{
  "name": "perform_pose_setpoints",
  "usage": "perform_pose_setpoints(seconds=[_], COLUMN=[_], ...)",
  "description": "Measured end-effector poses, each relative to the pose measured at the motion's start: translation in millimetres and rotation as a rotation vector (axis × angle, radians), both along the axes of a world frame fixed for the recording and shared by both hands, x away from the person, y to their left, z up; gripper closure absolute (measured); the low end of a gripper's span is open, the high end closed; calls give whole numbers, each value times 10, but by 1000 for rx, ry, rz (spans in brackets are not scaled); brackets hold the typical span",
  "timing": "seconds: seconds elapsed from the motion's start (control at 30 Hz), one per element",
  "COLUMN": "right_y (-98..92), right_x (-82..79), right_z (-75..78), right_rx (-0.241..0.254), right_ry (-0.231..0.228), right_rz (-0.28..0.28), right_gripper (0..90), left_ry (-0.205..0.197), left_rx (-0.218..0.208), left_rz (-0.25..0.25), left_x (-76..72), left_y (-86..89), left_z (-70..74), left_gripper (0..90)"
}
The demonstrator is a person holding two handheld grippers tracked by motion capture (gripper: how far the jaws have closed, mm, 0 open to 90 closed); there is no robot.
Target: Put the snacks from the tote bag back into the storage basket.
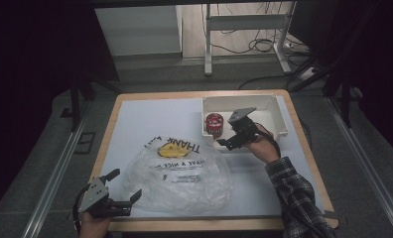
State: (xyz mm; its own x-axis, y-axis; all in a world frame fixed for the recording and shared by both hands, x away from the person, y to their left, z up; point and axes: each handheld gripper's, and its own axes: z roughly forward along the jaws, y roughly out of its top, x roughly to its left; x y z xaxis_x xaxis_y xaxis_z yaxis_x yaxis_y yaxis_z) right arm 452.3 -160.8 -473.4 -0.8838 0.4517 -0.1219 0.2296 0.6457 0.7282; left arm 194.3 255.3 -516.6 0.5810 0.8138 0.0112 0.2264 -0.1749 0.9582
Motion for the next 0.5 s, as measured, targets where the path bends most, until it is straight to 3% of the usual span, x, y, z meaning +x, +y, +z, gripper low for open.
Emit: perform_pose_setpoints(seconds=[0.5], right_y=[-57], right_x=[-106], right_z=[-14], right_rx=[26], right_ry=[21], right_rz=[8], right_gripper=[57], left_ry=[-1], left_rx=[-3], left_rz=[3], left_x=[-2], left_y=[8], left_z=[2], left_gripper=[0])
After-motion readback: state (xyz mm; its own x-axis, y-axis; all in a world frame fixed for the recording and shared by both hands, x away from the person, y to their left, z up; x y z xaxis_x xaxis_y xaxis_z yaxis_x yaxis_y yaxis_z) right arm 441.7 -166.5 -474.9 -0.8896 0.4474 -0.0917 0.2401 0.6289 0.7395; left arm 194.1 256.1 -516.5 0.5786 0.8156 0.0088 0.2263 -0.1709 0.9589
